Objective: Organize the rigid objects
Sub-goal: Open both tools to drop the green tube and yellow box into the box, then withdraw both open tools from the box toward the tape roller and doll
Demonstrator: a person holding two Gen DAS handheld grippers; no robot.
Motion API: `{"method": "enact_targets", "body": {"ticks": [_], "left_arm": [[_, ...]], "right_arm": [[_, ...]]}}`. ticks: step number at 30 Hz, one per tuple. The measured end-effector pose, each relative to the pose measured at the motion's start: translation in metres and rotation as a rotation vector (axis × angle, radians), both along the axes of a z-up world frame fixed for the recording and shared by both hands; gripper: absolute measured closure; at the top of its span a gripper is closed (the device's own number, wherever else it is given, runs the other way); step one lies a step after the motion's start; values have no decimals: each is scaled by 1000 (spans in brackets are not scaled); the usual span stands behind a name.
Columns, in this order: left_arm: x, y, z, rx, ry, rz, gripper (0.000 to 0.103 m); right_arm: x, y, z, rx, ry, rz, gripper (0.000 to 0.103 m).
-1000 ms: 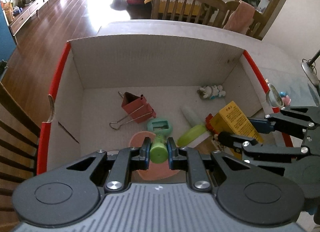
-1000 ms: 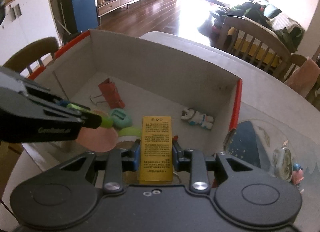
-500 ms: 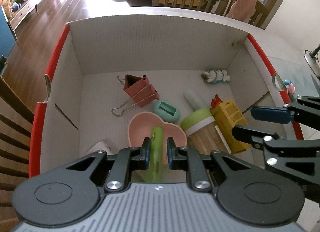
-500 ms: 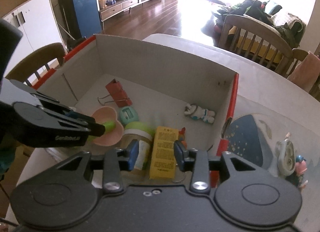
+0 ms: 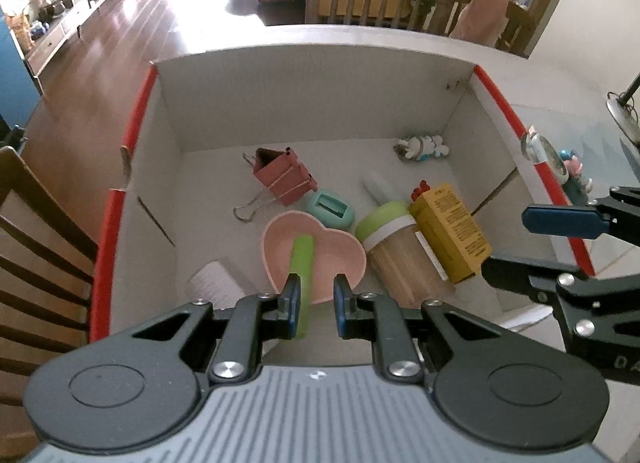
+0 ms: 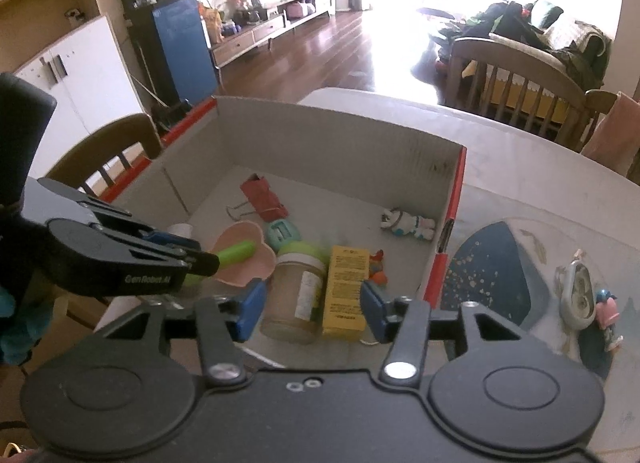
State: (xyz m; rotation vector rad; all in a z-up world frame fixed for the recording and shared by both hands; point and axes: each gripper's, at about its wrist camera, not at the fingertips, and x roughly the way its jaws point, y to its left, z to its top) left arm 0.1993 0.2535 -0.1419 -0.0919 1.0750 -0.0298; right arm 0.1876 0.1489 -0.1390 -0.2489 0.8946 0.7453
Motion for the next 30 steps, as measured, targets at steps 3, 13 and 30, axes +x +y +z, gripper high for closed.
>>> {"method": "enact_targets", "body": {"ticks": [3,13,30], "left_arm": [[-8,-2,11,11,-29,5,87],[-28,-20,49,-6,-120,-4,87],[-22,-97,78,-47,-176,-24,86]], "right_arm": [[-6,-5,8,21,-10,8,47],[-24,-32,38,114,-62,32,32],[-16,-127,62,211,-126,-49,15]]}}
